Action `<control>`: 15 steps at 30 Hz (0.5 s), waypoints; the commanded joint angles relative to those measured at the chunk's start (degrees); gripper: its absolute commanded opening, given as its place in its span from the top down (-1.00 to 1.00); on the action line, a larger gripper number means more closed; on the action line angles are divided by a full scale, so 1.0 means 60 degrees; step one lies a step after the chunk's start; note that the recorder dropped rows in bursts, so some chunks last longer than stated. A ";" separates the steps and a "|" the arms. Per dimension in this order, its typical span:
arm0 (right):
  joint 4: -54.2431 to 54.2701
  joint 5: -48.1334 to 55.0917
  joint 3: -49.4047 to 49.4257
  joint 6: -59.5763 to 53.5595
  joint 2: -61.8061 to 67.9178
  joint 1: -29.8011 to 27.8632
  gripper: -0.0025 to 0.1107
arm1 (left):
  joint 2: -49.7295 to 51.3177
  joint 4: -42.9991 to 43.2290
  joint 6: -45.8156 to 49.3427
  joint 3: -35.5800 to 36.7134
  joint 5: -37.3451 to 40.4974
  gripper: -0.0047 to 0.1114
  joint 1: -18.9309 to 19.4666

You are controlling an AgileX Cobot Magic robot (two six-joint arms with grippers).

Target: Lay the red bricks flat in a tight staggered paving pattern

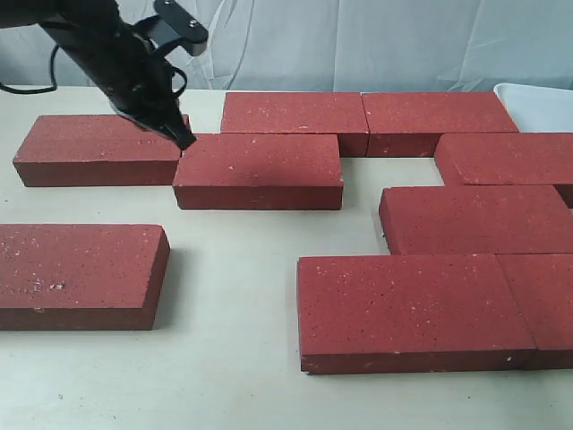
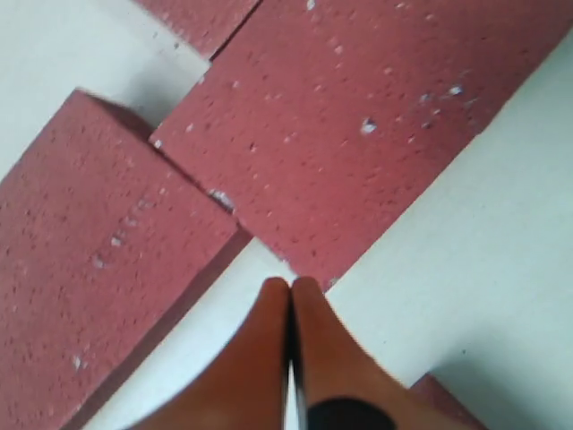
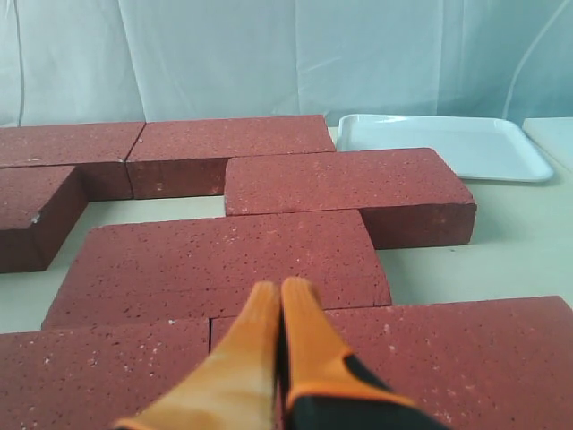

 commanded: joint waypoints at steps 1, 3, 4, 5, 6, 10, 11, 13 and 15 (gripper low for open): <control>0.0001 -0.0070 0.0022 -0.0038 -0.0051 0.0008 0.97 | -0.0044 0.0031 -0.0907 -0.0062 0.0264 0.92 0.0718; 0.0001 -0.0070 0.0022 -0.0038 -0.0051 0.0008 0.97 | 0.0166 -0.0009 -0.0936 -0.0062 0.0264 0.92 0.0979; 0.0001 -0.0070 0.0022 -0.0038 -0.0051 0.0008 0.97 | 0.0316 -0.0053 -0.0936 -0.0062 0.0278 0.92 0.1087; 0.0001 -0.0070 0.0022 -0.0038 -0.0051 0.0008 0.97 | 0.0496 -0.0094 -0.0952 -0.0062 0.0301 0.92 0.1162; 0.0001 -0.0070 0.0022 -0.0038 -0.0051 0.0008 0.97 | 0.0673 -0.0175 -0.0952 -0.0062 0.0320 0.92 0.1239; 0.0001 -0.0070 0.0022 -0.0038 -0.0051 0.0008 0.97 | 0.1312 -0.0463 -0.1375 -0.0062 0.0334 0.92 0.1275; 0.0001 -0.0070 0.0022 -0.0038 -0.0051 0.0008 0.97 | 0.1474 -0.0504 -0.1480 -0.0062 0.0290 0.92 0.1275; 0.0001 -0.0070 0.0022 -0.0038 -0.0051 0.0008 0.97 | 0.1763 -0.0555 -0.1903 -0.0062 0.0249 0.92 0.1275; 0.0001 -0.0070 0.0022 -0.0038 -0.0051 0.0008 0.97 | 0.2001 -0.0666 -0.2561 -0.0062 0.0211 0.92 0.1275</control>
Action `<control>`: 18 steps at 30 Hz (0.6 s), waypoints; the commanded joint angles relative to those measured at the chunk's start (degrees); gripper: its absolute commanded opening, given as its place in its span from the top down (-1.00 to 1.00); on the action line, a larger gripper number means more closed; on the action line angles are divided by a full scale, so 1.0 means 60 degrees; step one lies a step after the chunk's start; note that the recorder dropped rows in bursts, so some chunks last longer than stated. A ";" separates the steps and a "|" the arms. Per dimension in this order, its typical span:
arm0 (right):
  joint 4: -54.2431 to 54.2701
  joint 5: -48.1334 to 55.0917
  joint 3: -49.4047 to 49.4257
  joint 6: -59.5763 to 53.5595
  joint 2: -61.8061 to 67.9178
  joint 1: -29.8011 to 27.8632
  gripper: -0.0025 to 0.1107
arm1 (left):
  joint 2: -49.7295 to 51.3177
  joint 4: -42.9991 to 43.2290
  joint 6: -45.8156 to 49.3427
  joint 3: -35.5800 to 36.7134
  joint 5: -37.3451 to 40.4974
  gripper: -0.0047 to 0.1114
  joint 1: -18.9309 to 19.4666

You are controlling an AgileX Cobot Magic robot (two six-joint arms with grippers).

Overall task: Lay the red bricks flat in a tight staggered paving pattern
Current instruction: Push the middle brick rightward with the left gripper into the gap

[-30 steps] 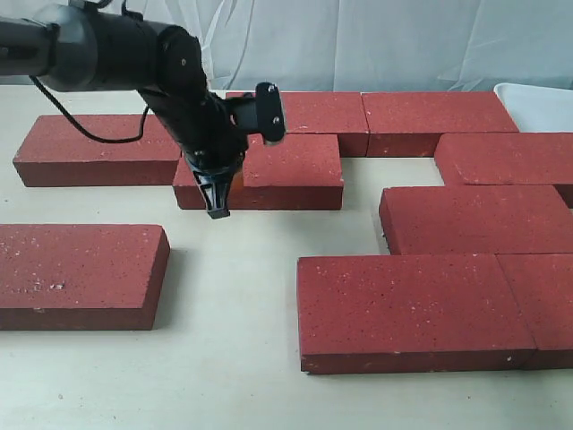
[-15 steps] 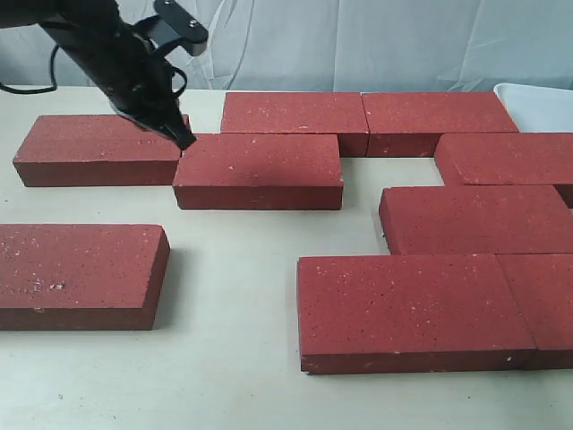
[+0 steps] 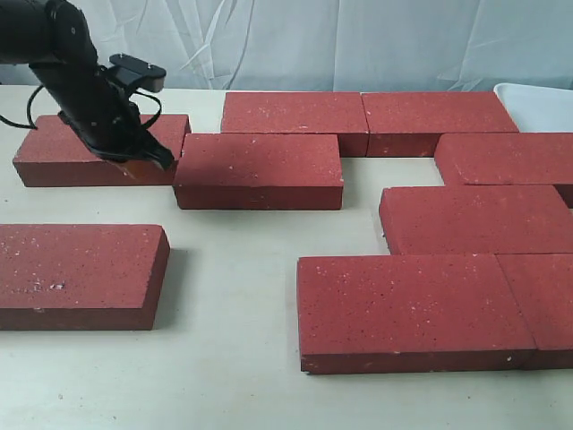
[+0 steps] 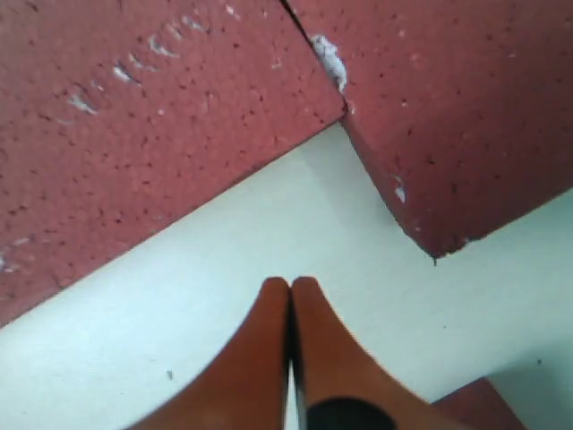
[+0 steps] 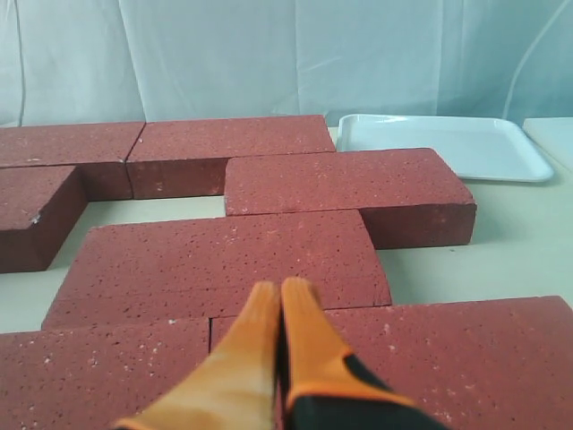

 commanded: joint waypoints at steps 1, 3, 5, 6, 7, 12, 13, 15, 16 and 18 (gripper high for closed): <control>0.0001 -0.0070 0.0022 -0.0038 -0.0051 0.0008 0.97 | 0.0505 -0.0268 -0.1312 -0.0024 -0.0094 0.92 0.0007; 0.0001 -0.0070 0.0022 -0.0038 -0.0051 0.0008 0.97 | 0.0659 -0.0268 -0.1887 -0.0024 -0.0184 0.92 0.0007; 0.0001 -0.0070 0.0022 -0.0038 -0.0051 0.0008 0.97 | 0.0708 -0.0268 -0.2205 -0.0024 -0.0326 0.92 0.0007; 0.0001 -0.0070 0.0022 -0.0038 -0.0051 0.0008 0.97 | 0.0708 -0.0349 -0.2299 -0.0024 -0.0478 0.92 0.0007; 0.0001 -0.0070 0.0022 -0.0038 -0.0051 0.0008 0.97 | 0.0708 -0.0469 -0.2318 -0.0024 -0.0564 0.92 0.0007; 0.0001 -0.0070 0.0022 -0.0038 -0.0051 0.0008 0.97 | 0.0708 -0.1825 -0.2318 -0.0024 -0.0738 0.92 0.0007; 0.0001 -0.0070 0.0022 -0.0038 -0.0051 0.0008 0.97 | 0.0708 -0.1975 -0.2318 -0.0024 -0.0825 0.92 0.0007; 0.0001 -0.0070 0.0022 -0.0038 -0.0051 0.0008 0.97 | 0.0708 -0.2195 -0.2301 -0.0024 -0.1043 0.92 0.0007; 0.0001 -0.0070 0.0022 -0.0038 -0.0051 0.0008 0.97 | 0.0708 -0.2236 -0.2301 -0.0024 -0.1073 0.92 0.0007; 0.0001 -0.0070 0.0022 -0.0038 -0.0051 0.0008 0.97 | 0.0708 -0.2233 -0.2301 -0.0024 -0.1147 0.92 0.0007</control>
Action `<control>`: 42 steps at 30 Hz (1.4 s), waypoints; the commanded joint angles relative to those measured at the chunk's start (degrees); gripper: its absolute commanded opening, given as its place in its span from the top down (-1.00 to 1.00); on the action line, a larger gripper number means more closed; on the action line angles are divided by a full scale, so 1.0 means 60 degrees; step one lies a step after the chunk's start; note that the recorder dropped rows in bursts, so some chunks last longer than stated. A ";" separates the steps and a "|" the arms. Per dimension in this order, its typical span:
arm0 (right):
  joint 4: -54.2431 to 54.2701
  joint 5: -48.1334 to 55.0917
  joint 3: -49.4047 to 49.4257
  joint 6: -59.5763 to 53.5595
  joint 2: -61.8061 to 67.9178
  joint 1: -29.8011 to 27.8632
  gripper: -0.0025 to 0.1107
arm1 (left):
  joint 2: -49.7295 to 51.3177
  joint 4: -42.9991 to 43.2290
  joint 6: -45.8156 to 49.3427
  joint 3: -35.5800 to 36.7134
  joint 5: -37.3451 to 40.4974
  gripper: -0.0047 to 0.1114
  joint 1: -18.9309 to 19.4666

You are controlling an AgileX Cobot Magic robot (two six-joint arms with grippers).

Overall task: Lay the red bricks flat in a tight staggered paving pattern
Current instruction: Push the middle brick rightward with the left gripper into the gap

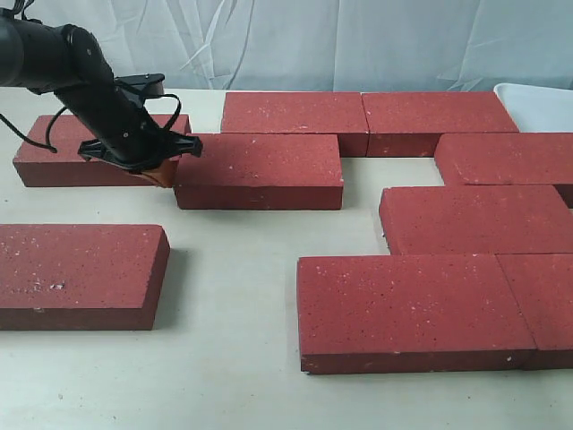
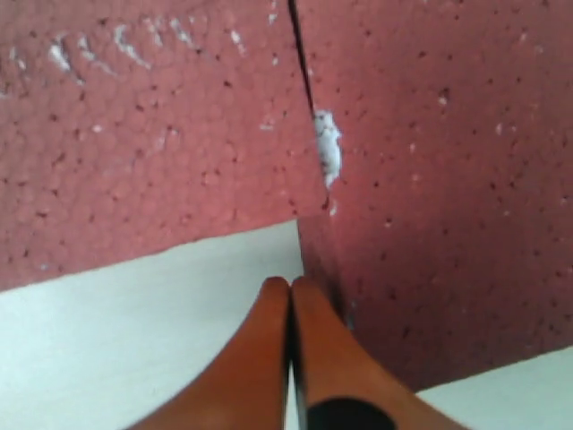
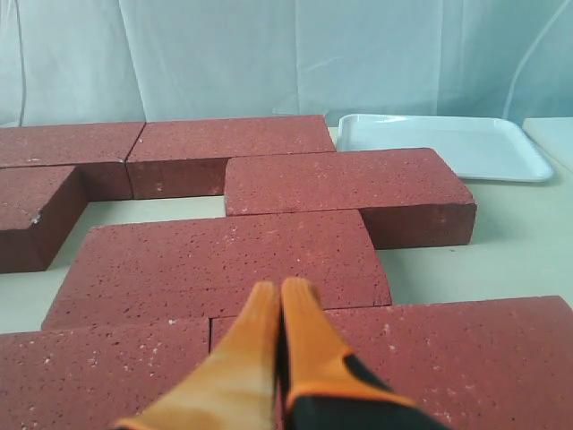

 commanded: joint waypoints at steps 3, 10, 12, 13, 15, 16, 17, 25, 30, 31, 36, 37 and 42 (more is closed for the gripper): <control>0.0001 -0.0070 0.0022 -0.0038 -0.0051 0.0008 0.97 | -0.0040 -0.0396 -0.0067 -0.0024 -0.0303 0.92 0.0007; 0.0001 -0.0070 0.0022 -0.0038 -0.0051 0.0008 0.97 | -0.0040 -0.0673 -0.0067 -0.0024 -0.0705 0.92 -0.0308; 0.0001 -0.0070 0.0022 -0.0038 -0.0051 0.0008 0.97 | -0.0040 -0.0824 -0.0067 -0.0024 -0.0877 0.92 -0.0451; 0.0001 -0.0070 0.0022 -0.0038 -0.0051 0.0008 0.97 | -0.0040 -0.0880 -0.0067 -0.0024 -0.0921 0.92 -0.0497; 0.0001 -0.0070 0.0022 -0.0038 -0.0051 0.0008 0.97 | -0.0040 -0.0931 -0.0067 -0.0024 -0.0992 0.92 -0.0656; 0.0001 -0.0070 0.0022 -0.0038 -0.0051 0.0008 0.97 | -0.0040 -0.0931 -0.0067 -0.0024 -0.1033 0.92 -0.0687; 0.0001 -0.0070 0.0022 -0.0038 -0.0051 0.0008 0.97 | -0.0040 -0.0972 -0.0067 -0.0024 -0.1053 0.92 -0.0764; 0.0001 -0.0070 0.0022 -0.0038 -0.0051 0.0008 0.97 | -0.0040 -0.1712 -0.0092 -0.0024 -0.1237 0.92 -0.0886; 0.0001 -0.0070 0.0022 -0.0038 -0.0051 0.0008 0.97 | -0.0040 -0.2232 -0.0092 -0.0024 -0.1242 0.92 -0.0886; 0.0001 -0.0070 0.0022 -0.0038 -0.0051 0.0008 0.97 | -0.0040 -0.2308 -0.0092 -0.0024 -0.1242 0.92 -0.0886; 0.0001 -0.0070 0.0022 -0.0038 -0.0051 0.0008 0.97 | 0.0146 -0.2532 -0.0092 -0.0024 -0.1242 0.92 -0.0939; 0.0001 -0.0070 0.0022 -0.0038 -0.0051 0.0008 0.97 | 0.0255 -0.2584 -0.0092 -0.0024 -0.1242 0.92 -0.1000; 0.0001 -0.0070 0.0022 -0.0038 -0.0051 0.0008 0.97 | 0.0643 -0.3037 -0.0092 -0.0024 -0.1390 0.92 -0.1356</control>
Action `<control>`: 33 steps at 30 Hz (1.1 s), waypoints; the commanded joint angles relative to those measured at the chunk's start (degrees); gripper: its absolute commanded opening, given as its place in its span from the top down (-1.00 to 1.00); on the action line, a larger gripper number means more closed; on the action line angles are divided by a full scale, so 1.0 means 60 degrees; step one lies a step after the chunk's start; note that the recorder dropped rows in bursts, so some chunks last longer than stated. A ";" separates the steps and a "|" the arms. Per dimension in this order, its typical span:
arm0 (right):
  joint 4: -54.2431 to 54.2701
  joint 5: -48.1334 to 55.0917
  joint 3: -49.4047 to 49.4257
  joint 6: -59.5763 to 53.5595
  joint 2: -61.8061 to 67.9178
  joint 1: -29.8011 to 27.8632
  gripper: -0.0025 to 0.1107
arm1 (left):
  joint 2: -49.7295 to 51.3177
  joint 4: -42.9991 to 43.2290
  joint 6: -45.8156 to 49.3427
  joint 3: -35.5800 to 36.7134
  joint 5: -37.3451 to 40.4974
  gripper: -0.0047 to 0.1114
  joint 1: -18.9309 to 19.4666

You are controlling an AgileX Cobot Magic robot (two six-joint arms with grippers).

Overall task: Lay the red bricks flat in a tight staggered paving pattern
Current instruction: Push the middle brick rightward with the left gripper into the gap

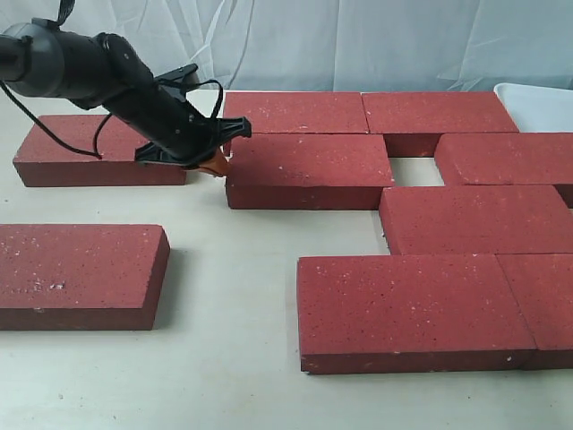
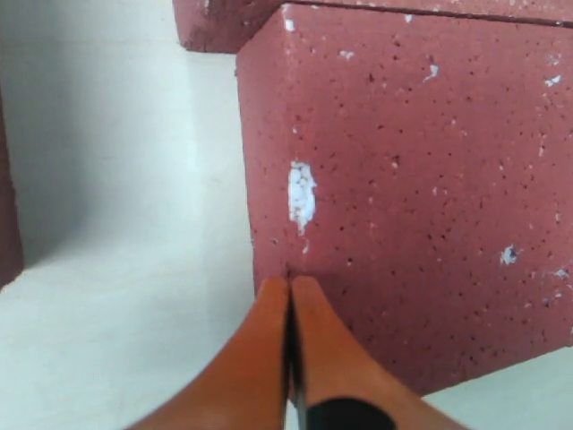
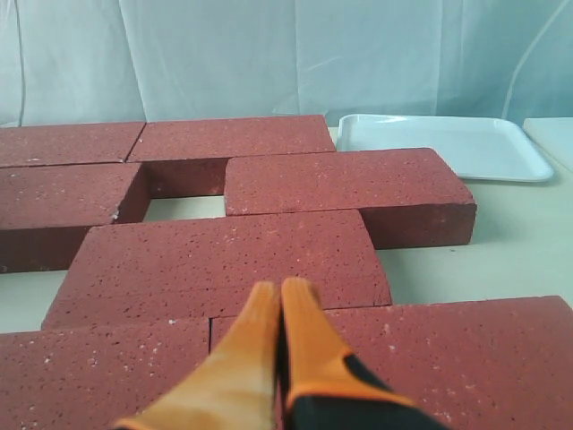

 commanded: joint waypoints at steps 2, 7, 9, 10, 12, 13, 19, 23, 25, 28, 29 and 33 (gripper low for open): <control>0.0001 -0.0070 0.0022 -0.0038 -0.0051 0.0008 0.97 | 0.0438 -0.0368 -0.0035 0.0010 -0.0225 0.92 -0.0477; 0.0001 -0.0070 0.0022 -0.0038 -0.0051 0.0008 0.97 | 0.0473 -0.1015 -0.0012 0.0010 -0.0812 0.92 -0.0897; 0.0001 -0.0070 0.0022 -0.0038 -0.0051 0.0008 0.97 | 0.0492 -0.1252 -0.0012 0.0010 -0.0912 0.92 -0.1008; 0.0001 -0.0070 0.0022 -0.0038 -0.0051 0.0008 0.97 | 0.0492 -0.1269 -0.0012 0.0010 -0.1018 0.92 -0.1085; 0.0001 -0.0070 0.0022 -0.0038 -0.0051 0.0008 0.97 | 0.0492 -0.1458 -0.0012 0.0010 -0.1163 0.92 -0.1214; 0.0001 -0.0070 0.0022 -0.0038 -0.0051 0.0008 0.97 | 0.0492 -0.1507 -0.0012 0.0010 -0.1286 0.92 -0.1289; 0.0001 -0.0070 0.0022 -0.0038 -0.0051 0.0008 0.97 | 0.0492 -0.1861 0.0030 0.0010 -0.1689 0.92 -0.1524; 0.0001 -0.0070 0.0022 -0.0038 -0.0051 0.0008 0.97 | 0.0492 -0.1917 0.0050 0.0010 -0.1689 0.92 -0.1602; 0.0001 -0.0070 0.0022 -0.0038 -0.0051 0.0008 0.97 | 0.0492 -0.2057 0.0050 0.0010 -0.1689 0.92 -0.1601; 0.0001 -0.0070 0.0022 -0.0038 -0.0051 0.0008 0.97 | 0.0492 -0.2340 0.0069 0.0010 -0.1689 0.92 -0.1601; 0.0001 -0.0070 0.0022 -0.0038 -0.0051 0.0008 0.97 | 0.0492 -0.2385 0.0069 0.0010 -0.1689 0.92 -0.1601; 0.0001 -0.0070 0.0022 -0.0038 -0.0051 0.0008 0.97 | 0.0492 -0.2668 0.0069 0.0010 -0.1827 0.92 -0.1605</control>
